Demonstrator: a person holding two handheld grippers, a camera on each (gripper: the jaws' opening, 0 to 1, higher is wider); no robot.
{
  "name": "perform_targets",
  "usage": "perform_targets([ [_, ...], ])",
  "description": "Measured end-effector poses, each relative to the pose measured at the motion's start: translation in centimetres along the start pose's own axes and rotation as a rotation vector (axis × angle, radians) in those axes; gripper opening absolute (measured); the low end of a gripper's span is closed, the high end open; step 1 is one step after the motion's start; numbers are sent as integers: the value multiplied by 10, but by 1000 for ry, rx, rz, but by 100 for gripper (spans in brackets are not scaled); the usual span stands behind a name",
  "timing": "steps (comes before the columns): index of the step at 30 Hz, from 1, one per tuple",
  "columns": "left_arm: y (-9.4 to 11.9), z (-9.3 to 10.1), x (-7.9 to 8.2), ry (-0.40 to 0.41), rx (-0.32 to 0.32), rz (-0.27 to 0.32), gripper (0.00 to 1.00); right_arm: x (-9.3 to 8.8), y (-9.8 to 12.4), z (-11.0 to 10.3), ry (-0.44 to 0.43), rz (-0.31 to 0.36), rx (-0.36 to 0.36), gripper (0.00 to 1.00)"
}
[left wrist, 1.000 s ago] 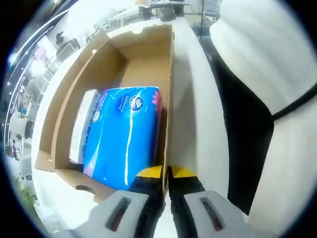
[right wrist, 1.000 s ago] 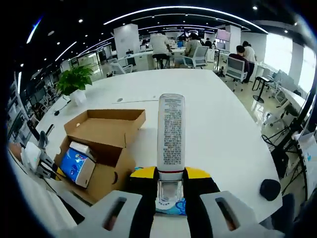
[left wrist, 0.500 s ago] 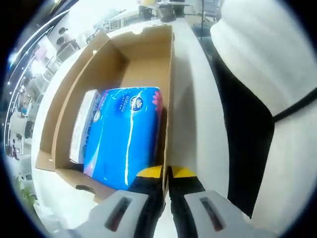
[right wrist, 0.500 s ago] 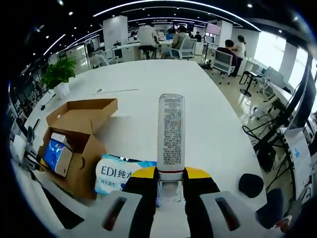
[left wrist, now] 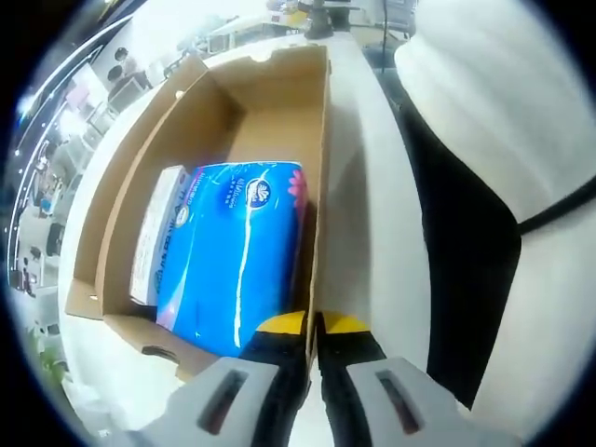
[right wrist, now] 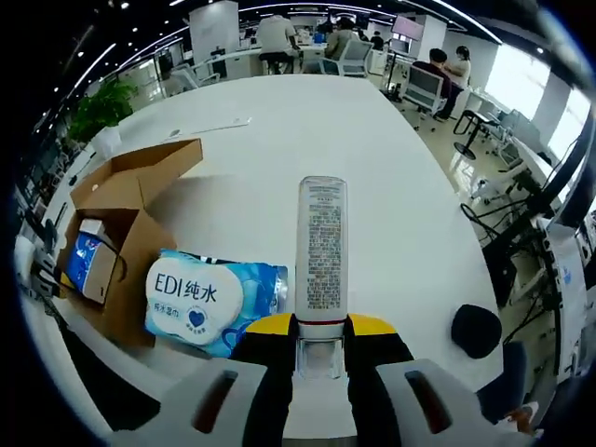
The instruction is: Operate the shoe box by opening the lid, removing the specified soft item, and placing it in the target area until the item is outside and the box remains undamaged.
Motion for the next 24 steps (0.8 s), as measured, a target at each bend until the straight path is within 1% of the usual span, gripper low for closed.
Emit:
perform_targets([
  [2, 0, 0, 0, -1, 1, -2, 3, -7, -8, 0, 12, -27, 7, 18],
  [4, 0, 0, 0, 0, 2, -2, 3, -16, -15, 2, 13, -33, 13, 18],
  [5, 0, 0, 0, -3, 2, -3, 3, -20, -16, 2, -7, -54, 15, 18],
  [6, 0, 0, 0, -5, 0, -4, 3, -23, -17, 4, -27, -60, 20, 18],
  [8, 0, 0, 0, -2, -3, -2, 3, -26, -17, 6, -50, -54, 23, 18],
  [10, 1, 0, 0, -4, 1, -1, 3, -28, -19, 6, -63, -73, 33, 18],
  [12, 1, 0, 0, -1, 7, -1, 3, -31, -22, 4, -40, -93, 25, 18],
  [17, 1, 1, 0, 0, 10, 0, 3, -37, -32, 2, -34, -129, 38, 18],
  [19, 1, 1, 0, 0, 9, -1, 3, -37, -34, 2, -34, -128, 42, 18],
  [21, 1, 1, 0, 1, 7, -3, 3, -37, -37, 1, -41, -143, 52, 18],
  [24, 1, 1, 0, 1, 8, -5, 3, -34, -39, 0, -27, -148, 50, 18],
])
Point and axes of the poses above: the point that each gripper's makers call its tool centre point, and the gripper's own axes: y roughly backward along the fingers, z roughly to its right, x roughly out of its top, the point moved 7 cm from there along y, roughly backward along the fingers, and after that the axes turned 2 degrees about -z, right-handed, at the moved point
